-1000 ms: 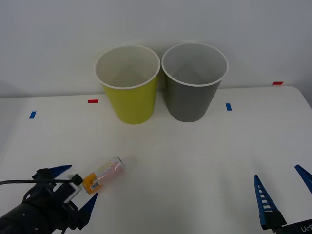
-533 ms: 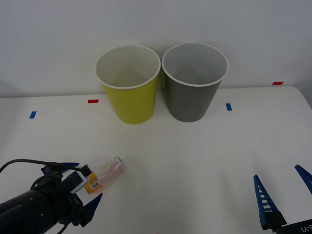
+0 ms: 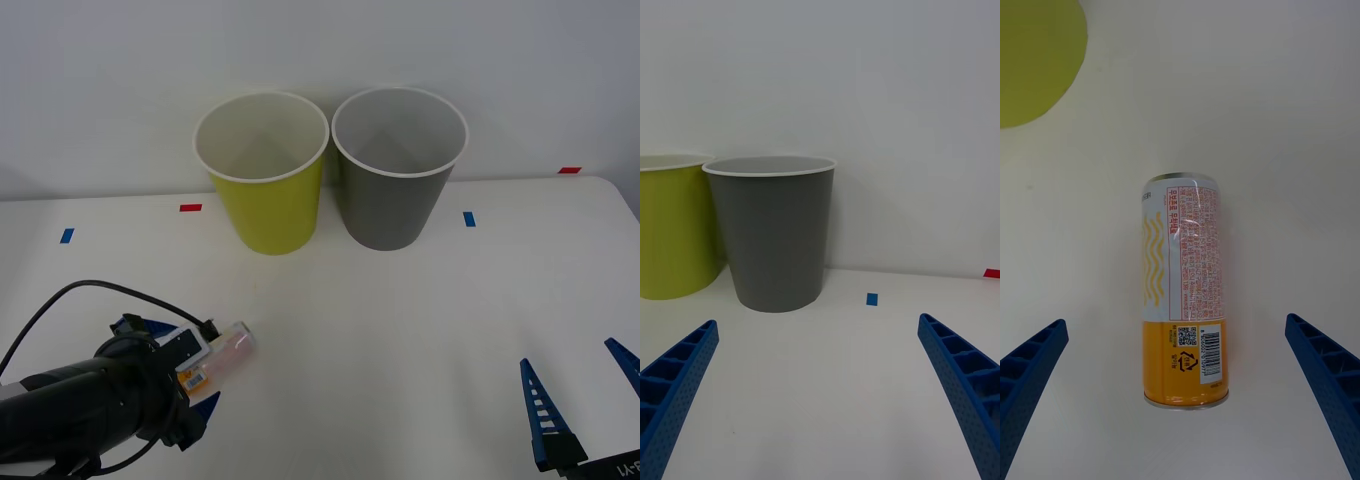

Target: Put cans in the gray bin and PET bottles in the light green bin.

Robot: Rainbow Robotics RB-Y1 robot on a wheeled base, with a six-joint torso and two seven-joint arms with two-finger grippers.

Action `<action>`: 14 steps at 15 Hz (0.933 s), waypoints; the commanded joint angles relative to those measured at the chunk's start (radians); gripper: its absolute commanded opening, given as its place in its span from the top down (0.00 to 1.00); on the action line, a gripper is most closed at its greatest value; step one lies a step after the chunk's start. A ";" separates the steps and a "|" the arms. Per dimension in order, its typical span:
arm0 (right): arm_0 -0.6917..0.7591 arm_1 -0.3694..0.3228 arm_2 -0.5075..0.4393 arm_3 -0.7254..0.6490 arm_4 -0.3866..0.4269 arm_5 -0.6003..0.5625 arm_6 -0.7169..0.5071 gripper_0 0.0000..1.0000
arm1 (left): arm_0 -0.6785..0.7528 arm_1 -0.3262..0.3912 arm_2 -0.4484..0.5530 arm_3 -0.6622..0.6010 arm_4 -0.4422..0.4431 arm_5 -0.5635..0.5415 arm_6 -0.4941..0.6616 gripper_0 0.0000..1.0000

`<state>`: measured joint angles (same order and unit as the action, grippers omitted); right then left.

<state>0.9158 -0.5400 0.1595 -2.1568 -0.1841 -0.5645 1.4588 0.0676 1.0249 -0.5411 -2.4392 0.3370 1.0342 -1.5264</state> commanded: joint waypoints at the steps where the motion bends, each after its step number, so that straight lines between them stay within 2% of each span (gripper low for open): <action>1: 0.000 0.000 0.000 0.000 0.000 0.000 0.000 0.08 | -0.043 -0.029 0.000 0.006 0.051 0.043 -0.006 0.00; 3: 0.000 0.000 0.000 0.000 0.000 0.000 0.000 0.08 | -0.071 -0.049 -0.004 0.009 0.070 0.102 -0.015 0.00; 8: 0.000 0.000 0.000 0.000 0.000 0.000 0.000 0.08 | -0.106 -0.106 -0.004 0.066 0.112 0.110 -0.034 0.00; 14: 0.000 0.000 0.000 0.000 0.000 0.000 0.000 0.08 | -0.232 -0.187 -0.076 0.109 0.074 0.279 -0.047 0.00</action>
<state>0.9158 -0.5400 0.1595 -2.1568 -0.1841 -0.5645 1.4588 -0.1469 0.8543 -0.6087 -2.3497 0.4112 1.2963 -1.5714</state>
